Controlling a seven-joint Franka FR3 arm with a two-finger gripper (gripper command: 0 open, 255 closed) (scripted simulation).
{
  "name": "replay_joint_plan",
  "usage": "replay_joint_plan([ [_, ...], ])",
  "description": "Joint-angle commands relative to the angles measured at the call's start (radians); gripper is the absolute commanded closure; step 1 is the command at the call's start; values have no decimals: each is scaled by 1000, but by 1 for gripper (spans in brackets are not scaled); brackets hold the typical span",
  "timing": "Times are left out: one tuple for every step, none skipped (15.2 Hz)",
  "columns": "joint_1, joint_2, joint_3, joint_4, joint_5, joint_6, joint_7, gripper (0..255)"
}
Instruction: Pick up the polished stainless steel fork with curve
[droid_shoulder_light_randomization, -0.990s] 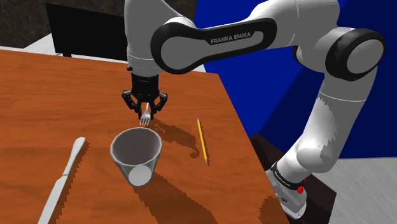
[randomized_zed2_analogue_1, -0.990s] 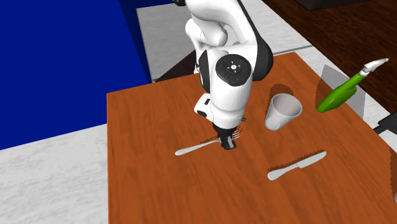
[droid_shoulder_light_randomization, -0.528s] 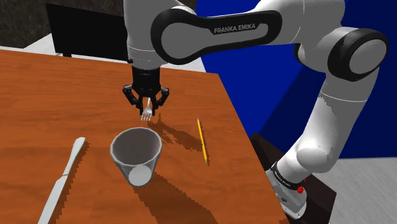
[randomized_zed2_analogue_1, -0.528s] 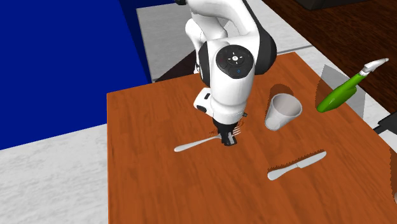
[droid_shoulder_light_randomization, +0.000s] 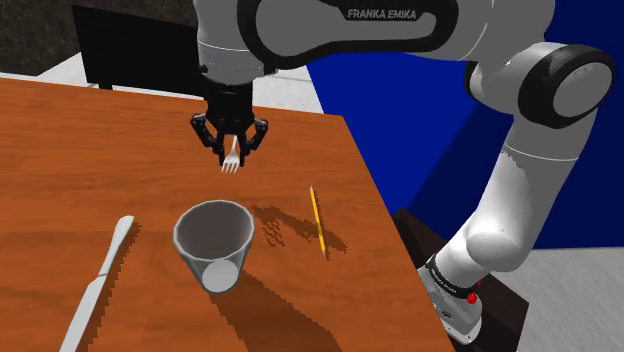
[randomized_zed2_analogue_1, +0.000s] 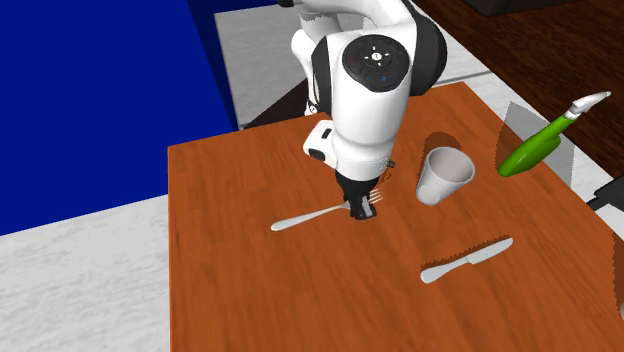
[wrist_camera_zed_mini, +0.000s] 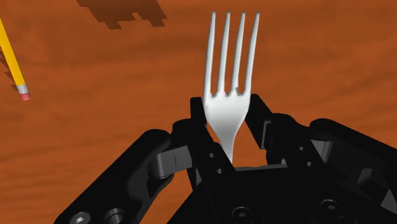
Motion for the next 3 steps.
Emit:
replay_joint_plan([
  [8,7,1,35,-4,-30,4,255],
  [8,7,1,37,-4,-32,4,255],
  [8,7,1,37,-4,-32,4,255],
])
